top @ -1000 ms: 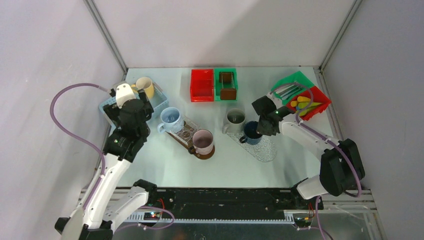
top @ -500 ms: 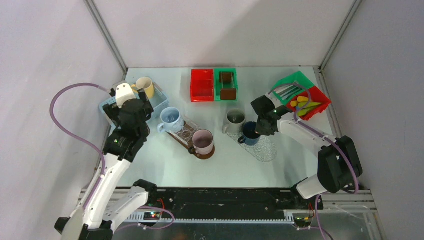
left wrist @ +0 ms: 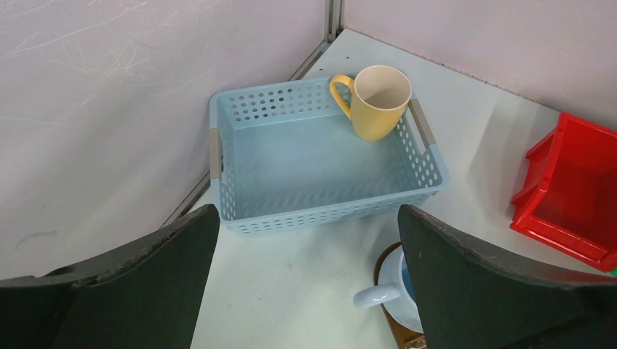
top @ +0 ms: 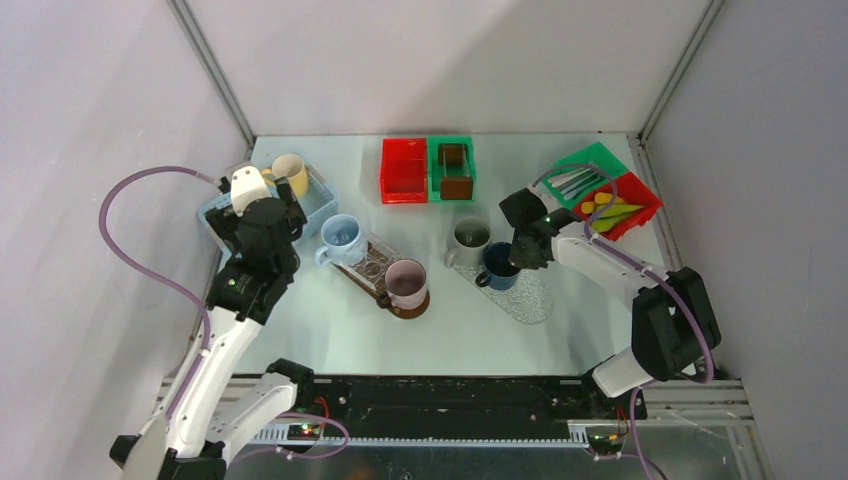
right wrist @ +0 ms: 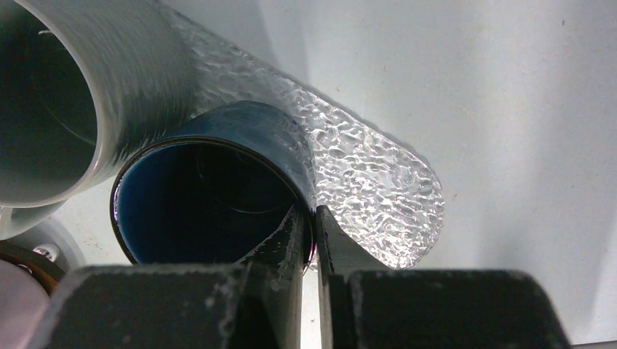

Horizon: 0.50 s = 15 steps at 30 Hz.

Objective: Prepare toiletry sets of a toothbrush and toothpaste on the tray
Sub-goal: Adjust the cup on the tray.

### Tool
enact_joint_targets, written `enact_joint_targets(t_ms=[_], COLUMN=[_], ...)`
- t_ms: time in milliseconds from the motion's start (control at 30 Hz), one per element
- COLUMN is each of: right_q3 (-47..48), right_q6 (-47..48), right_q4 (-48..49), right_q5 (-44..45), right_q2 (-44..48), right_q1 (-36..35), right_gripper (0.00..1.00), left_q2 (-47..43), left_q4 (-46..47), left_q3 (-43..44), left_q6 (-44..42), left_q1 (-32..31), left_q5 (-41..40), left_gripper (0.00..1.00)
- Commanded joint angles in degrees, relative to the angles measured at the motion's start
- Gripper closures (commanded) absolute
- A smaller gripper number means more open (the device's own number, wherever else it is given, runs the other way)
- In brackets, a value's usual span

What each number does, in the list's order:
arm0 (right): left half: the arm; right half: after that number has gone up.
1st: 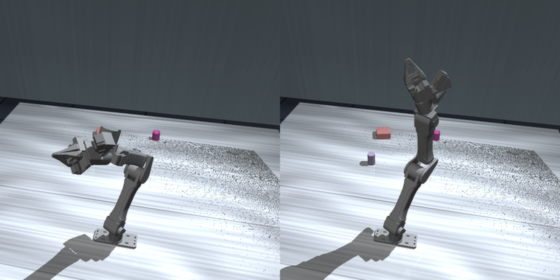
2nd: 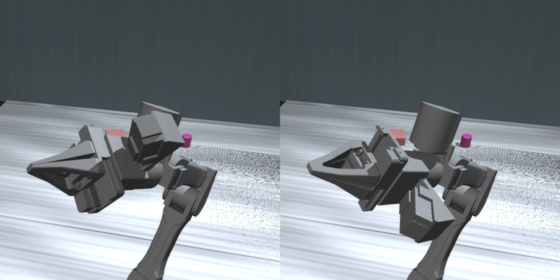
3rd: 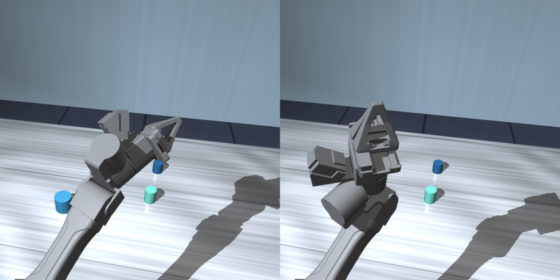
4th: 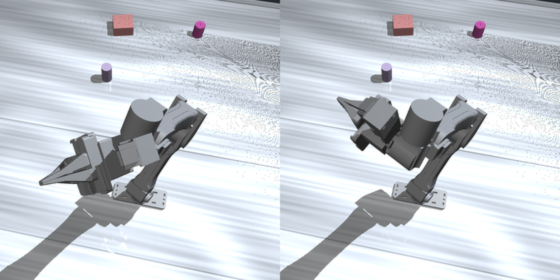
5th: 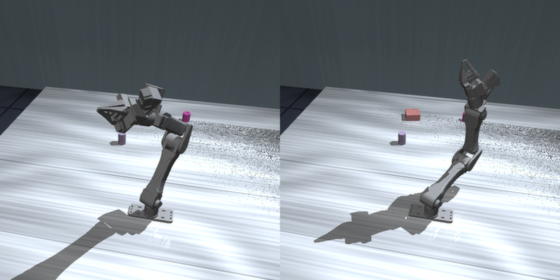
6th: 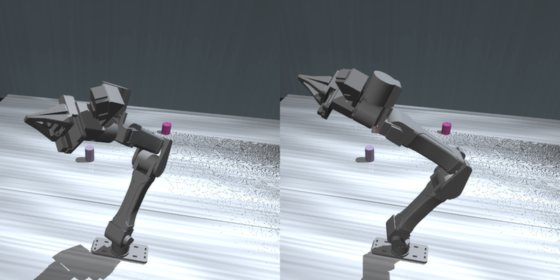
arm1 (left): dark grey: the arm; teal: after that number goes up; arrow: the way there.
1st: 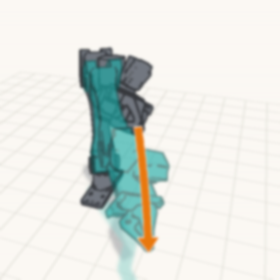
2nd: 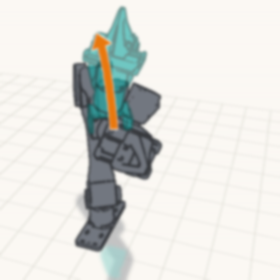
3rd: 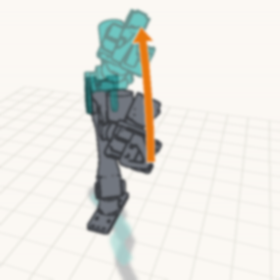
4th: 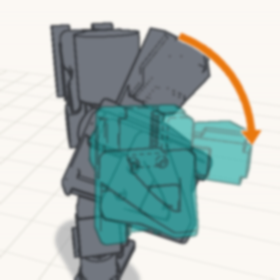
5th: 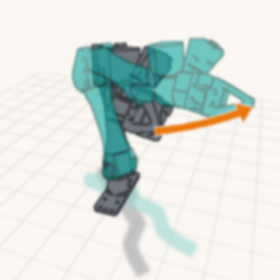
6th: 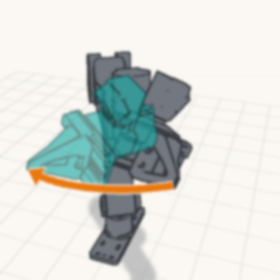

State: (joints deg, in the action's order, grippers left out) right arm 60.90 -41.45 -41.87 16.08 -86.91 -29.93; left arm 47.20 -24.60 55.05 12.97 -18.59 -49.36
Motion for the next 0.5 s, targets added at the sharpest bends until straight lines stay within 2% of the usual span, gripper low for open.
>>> enact_joint_targets(t_ms=[0, 167, 467], right_q3=[3.6, 4.3, 5.2], right_q6=[1.2, 1.8, 3.9], right_q4=[0.9, 0.7, 0.7], right_q5=[1.0, 0.3, -1.5], right_q2=[-0.5, -0.4, 3.3], right_q1=[-0.4, -0.4, -0.2], right_gripper=[0.89, 0.82, 0.6], left_q2=[-0.5, -0.4, 2.3], left_q4=[2.0, 2.0, -0.7], left_q3=[-0.6, -0.7, 2.5], left_q6=[-0.8, -0.8, 0.8], left_q1=[0.5, 0.6, 1.0], left_q5=[-1.2, -1.0, 1.2], left_gripper=[0.0, 0.0, 0.0])
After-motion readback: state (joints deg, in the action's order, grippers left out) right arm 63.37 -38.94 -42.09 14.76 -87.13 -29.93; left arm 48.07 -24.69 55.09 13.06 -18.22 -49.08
